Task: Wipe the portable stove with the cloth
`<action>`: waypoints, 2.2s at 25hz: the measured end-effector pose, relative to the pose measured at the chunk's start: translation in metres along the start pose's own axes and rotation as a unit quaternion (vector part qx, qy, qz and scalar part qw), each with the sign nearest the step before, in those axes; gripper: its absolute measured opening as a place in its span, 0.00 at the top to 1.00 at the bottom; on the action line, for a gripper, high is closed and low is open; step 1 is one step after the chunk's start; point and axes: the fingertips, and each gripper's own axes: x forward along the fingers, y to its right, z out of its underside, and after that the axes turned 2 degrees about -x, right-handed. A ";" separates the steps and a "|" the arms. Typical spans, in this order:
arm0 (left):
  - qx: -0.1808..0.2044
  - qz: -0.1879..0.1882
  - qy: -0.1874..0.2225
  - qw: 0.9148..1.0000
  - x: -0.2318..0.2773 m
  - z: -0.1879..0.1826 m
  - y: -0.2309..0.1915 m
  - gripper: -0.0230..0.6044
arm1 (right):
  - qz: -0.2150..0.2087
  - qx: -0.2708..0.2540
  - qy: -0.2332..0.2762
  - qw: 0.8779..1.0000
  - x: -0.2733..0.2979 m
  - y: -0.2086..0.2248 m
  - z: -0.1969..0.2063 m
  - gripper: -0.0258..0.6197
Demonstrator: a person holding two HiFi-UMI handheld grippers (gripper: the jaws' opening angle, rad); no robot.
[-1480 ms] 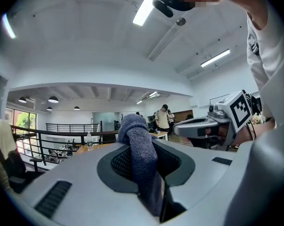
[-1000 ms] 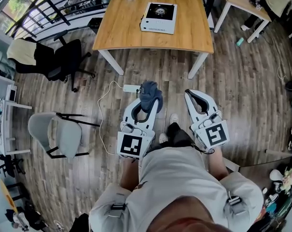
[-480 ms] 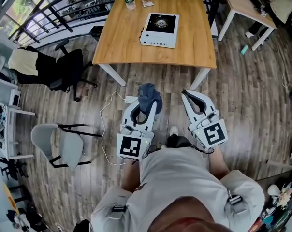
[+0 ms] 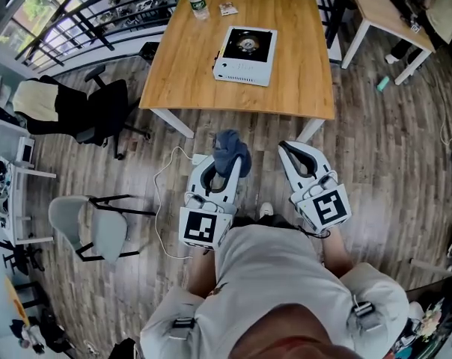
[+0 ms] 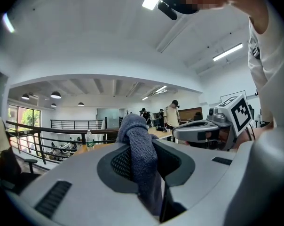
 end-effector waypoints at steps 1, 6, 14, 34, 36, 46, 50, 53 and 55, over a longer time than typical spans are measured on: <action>0.000 -0.003 0.001 1.000 0.005 -0.001 -0.002 0.81 | -0.001 0.002 -0.001 1.000 0.003 0.004 0.001 0.93; 0.002 -0.010 -0.003 1.000 0.025 -0.002 -0.018 0.81 | -0.003 0.012 -0.005 1.000 0.025 0.022 0.009 0.93; -0.009 -0.011 0.002 1.000 0.063 0.004 -0.066 0.81 | -0.003 0.007 -0.016 1.000 0.080 0.041 0.018 0.93; 0.012 0.049 0.011 0.999 0.164 -0.009 -0.203 0.81 | 0.069 -0.005 -0.035 0.997 0.228 0.092 0.016 0.93; 0.010 0.055 0.007 0.998 0.173 -0.006 -0.211 0.81 | 0.076 -0.003 -0.036 0.996 0.236 0.096 0.017 0.93; -0.008 0.089 -0.014 0.996 0.230 0.009 -0.213 0.81 | 0.092 0.022 -0.062 0.994 0.259 0.136 0.043 0.93; -0.001 0.089 -0.019 0.996 0.265 0.012 -0.210 0.81 | 0.091 0.030 -0.065 0.993 0.267 0.170 0.057 0.93; -0.004 0.087 -0.028 0.996 0.292 0.012 -0.213 0.81 | 0.082 0.035 -0.066 0.994 0.280 0.197 0.063 0.93; -0.007 0.081 -0.033 0.996 0.309 0.012 -0.215 0.81 | 0.073 0.036 -0.068 0.994 0.289 0.213 0.065 0.93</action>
